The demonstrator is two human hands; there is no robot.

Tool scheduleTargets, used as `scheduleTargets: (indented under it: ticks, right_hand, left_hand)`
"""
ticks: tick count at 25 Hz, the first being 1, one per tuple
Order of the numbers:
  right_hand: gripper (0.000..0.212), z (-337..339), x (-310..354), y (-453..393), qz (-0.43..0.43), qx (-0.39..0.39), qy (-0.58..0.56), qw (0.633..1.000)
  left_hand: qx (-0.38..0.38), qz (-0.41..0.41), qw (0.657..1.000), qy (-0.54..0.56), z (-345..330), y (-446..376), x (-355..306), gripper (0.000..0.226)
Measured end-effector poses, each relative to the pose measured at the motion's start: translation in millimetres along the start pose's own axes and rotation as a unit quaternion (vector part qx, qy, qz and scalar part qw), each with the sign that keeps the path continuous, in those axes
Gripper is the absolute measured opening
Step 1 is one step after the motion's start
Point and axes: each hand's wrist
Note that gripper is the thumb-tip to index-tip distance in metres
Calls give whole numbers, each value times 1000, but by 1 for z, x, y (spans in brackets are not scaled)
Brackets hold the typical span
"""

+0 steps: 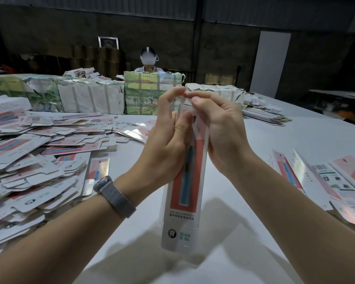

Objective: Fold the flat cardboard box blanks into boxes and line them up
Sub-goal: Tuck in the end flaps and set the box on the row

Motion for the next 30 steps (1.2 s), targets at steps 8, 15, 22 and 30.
scheduleTargets:
  ticks: [8, 15, 22, 30]
  right_hand:
    - [19, 9, 5, -7, 23, 27, 75, 997]
    - [20, 12, 3, -10, 87, 44, 143, 985]
    - [25, 2, 0, -2, 113, 30, 214, 970]
    - [58, -11, 20, 10, 135, 21, 507, 851]
  left_hand:
    - [2, 14, 1000, 0, 3, -3, -6, 39]
    - [-30, 39, 999, 18, 2, -3, -14, 29]
    - [-66, 43, 997, 10, 2, -4, -16, 23]
    - [-96, 175, 962, 186, 2, -11, -31, 23]
Point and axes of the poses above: each hand's wrist, its own y-axis away from the middle knuckle, its own z-axis out of the back of the hand, x = y × z, and after that the axes turned 3 degrees about -x, right-handed
